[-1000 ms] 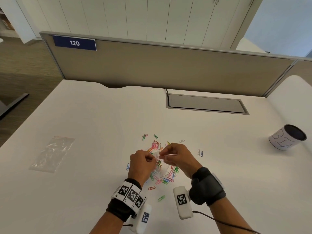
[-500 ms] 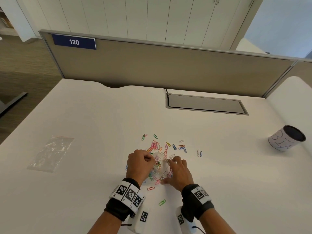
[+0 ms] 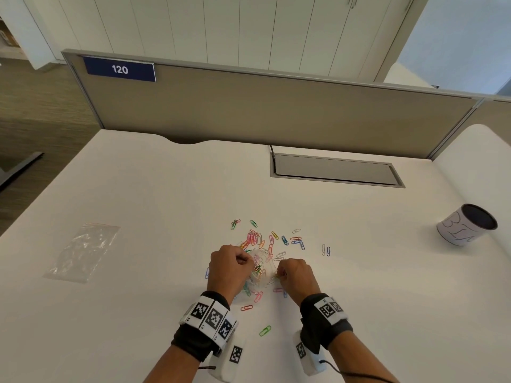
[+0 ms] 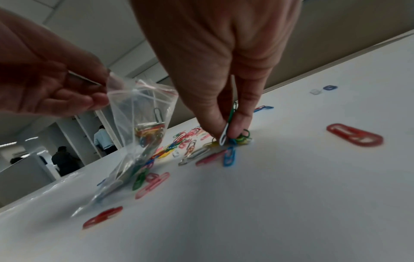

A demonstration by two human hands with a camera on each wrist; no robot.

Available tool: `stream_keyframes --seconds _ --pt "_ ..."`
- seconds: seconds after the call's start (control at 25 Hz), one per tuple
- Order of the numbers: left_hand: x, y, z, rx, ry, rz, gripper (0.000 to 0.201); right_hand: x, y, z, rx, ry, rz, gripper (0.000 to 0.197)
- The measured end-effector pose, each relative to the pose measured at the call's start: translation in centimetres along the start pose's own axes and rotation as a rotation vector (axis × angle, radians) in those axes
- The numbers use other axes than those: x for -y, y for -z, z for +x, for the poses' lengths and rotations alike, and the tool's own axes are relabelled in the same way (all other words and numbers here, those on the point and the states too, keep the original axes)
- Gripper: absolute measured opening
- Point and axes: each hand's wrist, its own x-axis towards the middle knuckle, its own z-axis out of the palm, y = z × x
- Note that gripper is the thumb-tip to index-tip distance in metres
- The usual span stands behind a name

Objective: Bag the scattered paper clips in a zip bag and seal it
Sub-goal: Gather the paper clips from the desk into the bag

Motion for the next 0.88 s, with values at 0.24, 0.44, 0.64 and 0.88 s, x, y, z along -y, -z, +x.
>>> stream_keyframes --seconds 0.24,0.44,0.64,0.88 --pt "0.3 0.1 0.2 0.002 0.023 -0.005 0.009 -1.2 1.8 -1.2 -0.099 -0.275 0.827 0.008" --pt "0.0 -0.2 0.2 0.014 0.022 -0.016 0.009 0.7 5.1 -1.8 -0.065 -0.208 1.411 0.019" --pt "-0.1 -0.2 0.3 0.020 0.028 -0.020 0.010 3.1 4.7 -1.0 -0.015 -0.064 0.981 0.012" --pt "0.0 0.0 0.4 0.012 0.028 -0.032 0.009 4.1 4.5 -0.3 0.042 0.045 0.585 0.016"
